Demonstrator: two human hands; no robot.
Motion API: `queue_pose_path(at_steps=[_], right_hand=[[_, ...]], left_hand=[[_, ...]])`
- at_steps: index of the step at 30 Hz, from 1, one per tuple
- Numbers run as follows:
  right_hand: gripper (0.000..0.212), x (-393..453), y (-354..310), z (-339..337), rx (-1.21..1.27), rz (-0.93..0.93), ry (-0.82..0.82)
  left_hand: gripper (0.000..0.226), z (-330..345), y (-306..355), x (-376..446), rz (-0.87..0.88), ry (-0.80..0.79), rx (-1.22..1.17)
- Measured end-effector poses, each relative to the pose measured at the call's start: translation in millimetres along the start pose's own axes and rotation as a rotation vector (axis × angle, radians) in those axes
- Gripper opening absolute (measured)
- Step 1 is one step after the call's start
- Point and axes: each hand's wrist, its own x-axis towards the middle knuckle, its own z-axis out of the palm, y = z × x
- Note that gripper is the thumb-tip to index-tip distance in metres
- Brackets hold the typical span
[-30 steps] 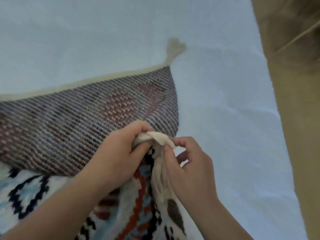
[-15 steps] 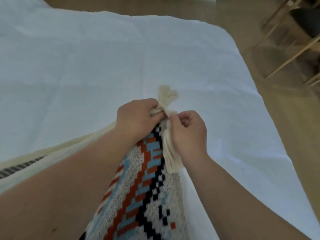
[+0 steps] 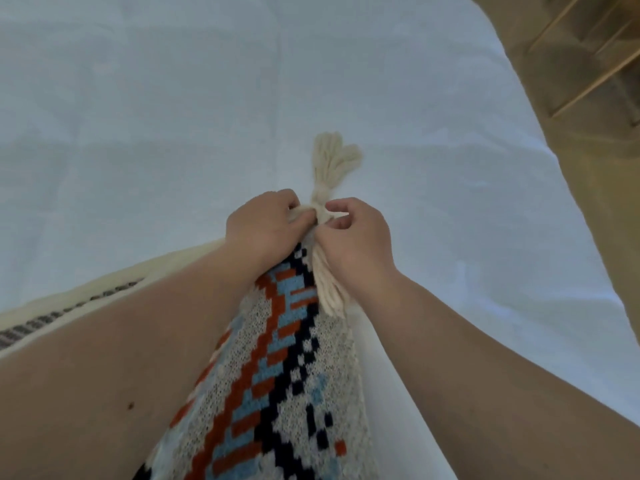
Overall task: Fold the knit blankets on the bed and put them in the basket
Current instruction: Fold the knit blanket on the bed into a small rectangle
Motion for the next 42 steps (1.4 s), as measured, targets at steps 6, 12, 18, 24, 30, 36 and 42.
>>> queue_pose_path(at_steps=[6,12,18,24,30,36,42], right_hand=[[0.028,9.2,4.1,0.4,0.105,0.112,0.050],[0.041,12.2,-7.5,-5.4,0.536,0.172,-0.051],[0.047,18.9,-13.2,-8.3,1.051,0.369,-0.074],[0.046,21.6,-5.4,-7.0,1.203,0.341,0.091],[0.021,-9.6,4.9,10.3,0.582,0.183,0.349],[0.044,-16.8,29.0,30.1,-0.351,-0.277,0.034],[0.062,-11.4,45.2,26.4,-0.877,-0.338,-0.096]], left_hand=[[0.017,10.3,4.6,4.1,0.076,-0.011,-0.212],[0.014,-1.5,11.3,12.9,-0.108,-0.060,-0.783],[0.021,-7.8,8.3,16.7,-0.133,-0.194,-0.860],[0.023,10.8,-1.4,1.1,-0.084,-0.066,-0.603],[0.002,16.2,9.3,9.1,-0.068,0.061,-0.642],[0.030,10.6,6.7,4.7,-0.049,-0.029,-0.615],[0.055,9.2,-16.7,-53.1,0.267,0.028,0.246]])
